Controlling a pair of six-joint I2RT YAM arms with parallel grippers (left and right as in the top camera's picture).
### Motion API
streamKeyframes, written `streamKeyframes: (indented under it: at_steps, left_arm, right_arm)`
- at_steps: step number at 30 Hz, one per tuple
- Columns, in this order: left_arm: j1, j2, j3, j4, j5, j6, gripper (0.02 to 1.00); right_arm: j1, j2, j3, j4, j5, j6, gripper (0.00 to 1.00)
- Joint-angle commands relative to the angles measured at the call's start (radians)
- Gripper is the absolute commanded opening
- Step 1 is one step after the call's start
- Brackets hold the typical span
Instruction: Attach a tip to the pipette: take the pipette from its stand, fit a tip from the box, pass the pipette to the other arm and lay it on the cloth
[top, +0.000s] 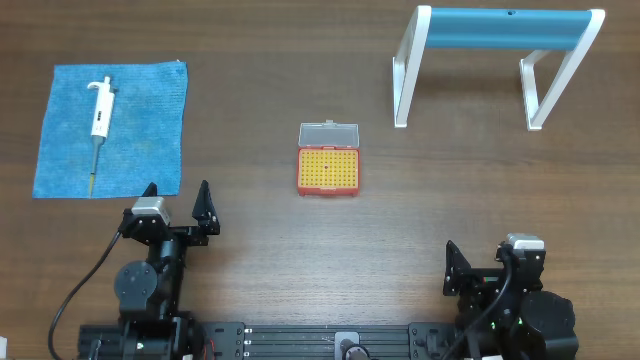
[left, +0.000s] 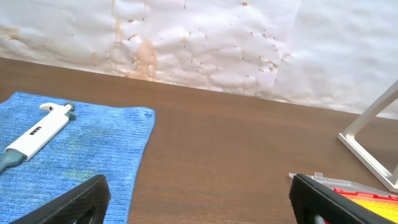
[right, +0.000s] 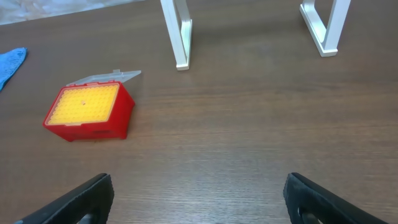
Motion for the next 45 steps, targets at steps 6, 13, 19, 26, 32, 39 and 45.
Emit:
streamKeyframes:
  at_steps: [6,13,19,26,32,39,45]
  left_arm:
    - [0.004,-0.01,-0.003,-0.005,-0.011,0.012,0.932]
    - [0.004,-0.01,-0.003,-0.005,-0.01,0.012,0.932]
    - [0.004,-0.01,-0.003,-0.005,-0.011,0.012,0.932]
    - [0.004,-0.01,-0.003,-0.005,-0.011,0.012,0.932]
    - [0.004,-0.01,-0.003,-0.005,-0.01,0.012,0.93]
    - [0.004,-0.01,-0.003,-0.005,-0.01,0.012,0.932]
    - [0.004,-0.01,-0.003,-0.005,-0.011,0.012,0.932]
  right_arm:
    - [-0.002,-0.008,0.0,0.002,0.009,-0.014,0.888]
    - [-0.002,-0.008,-0.057,0.213,0.13,-0.093,0.886]
    - [-0.019,-0.009,-0.463,1.023,0.087,-0.313,0.886]
    - [-0.129,-0.063,-0.62,1.044,-0.037,-0.313,0.886]
    - [-0.136,-0.062,-0.62,1.011,-0.026,-0.313,0.886]
    - [-0.136,-0.062,-0.62,1.011,-0.026,-0.313,0.886]
    - [-0.135,-0.062,-0.62,1.011,-0.026,-0.313,0.886]
